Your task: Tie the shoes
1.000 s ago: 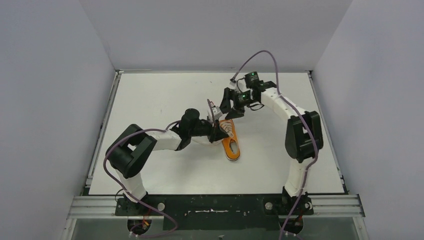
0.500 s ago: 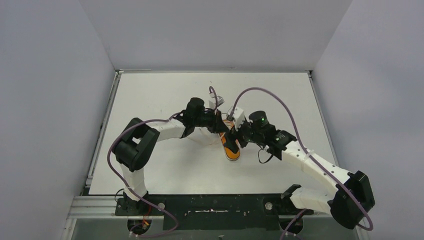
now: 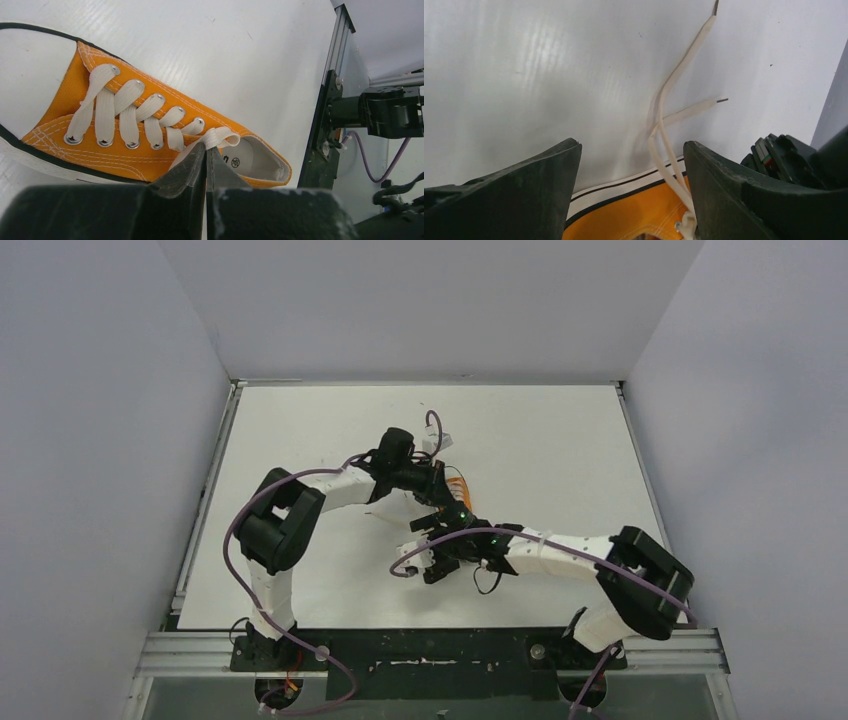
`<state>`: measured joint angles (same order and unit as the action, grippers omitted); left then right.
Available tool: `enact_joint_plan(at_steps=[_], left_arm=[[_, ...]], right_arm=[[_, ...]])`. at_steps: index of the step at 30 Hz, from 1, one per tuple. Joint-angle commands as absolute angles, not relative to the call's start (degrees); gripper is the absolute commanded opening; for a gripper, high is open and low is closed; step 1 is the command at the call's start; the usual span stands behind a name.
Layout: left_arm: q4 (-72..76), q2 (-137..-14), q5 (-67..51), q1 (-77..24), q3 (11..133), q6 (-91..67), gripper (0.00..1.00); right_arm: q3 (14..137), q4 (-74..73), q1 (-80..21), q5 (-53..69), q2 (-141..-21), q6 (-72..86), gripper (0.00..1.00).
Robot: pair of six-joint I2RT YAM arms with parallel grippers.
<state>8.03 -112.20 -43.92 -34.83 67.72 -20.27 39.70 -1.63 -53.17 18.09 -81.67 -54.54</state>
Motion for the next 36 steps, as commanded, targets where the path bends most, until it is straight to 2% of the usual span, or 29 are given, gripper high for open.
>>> enact_joint_plan(at_steps=[1, 11, 16, 20, 22, 25, 36], left_arm=[[6.1, -112.0, -47.1, -34.4, 70.3, -17.2, 0.00], [5.3, -112.1, -47.7, -34.5, 69.8, -15.2, 0.00], [5.4, -111.3, -47.3, -34.5, 69.0, -15.3, 0.00], [6.2, -111.1, -46.7, -34.5, 68.4, -15.0, 0.00], [6.3, -111.2, -46.6, -34.5, 68.3, -14.7, 0.00], [6.3, -111.3, -45.8, -34.1, 68.1, -15.1, 0.00], [7.7, -109.1, -46.2, -32.7, 68.1, -20.4, 0.00]], right_arm=[[44.8, 11.3, -53.7, 10.3, -89.7, -67.7, 0.77], [51.7, 12.3, -53.7, 5.4, -102.1, -72.3, 0.75], [53.7, 11.3, -54.0, -2.6, -105.7, -71.9, 0.65], [54.5, 8.2, -54.0, -1.5, -106.3, -70.9, 0.37], [54.4, 7.1, -53.9, 4.1, -105.4, -70.0, 0.25], [55.7, 4.4, -53.2, 10.5, -103.1, -67.1, 0.00], [52.0, -2.5, -47.3, 32.2, -87.5, -44.3, 0.00]])
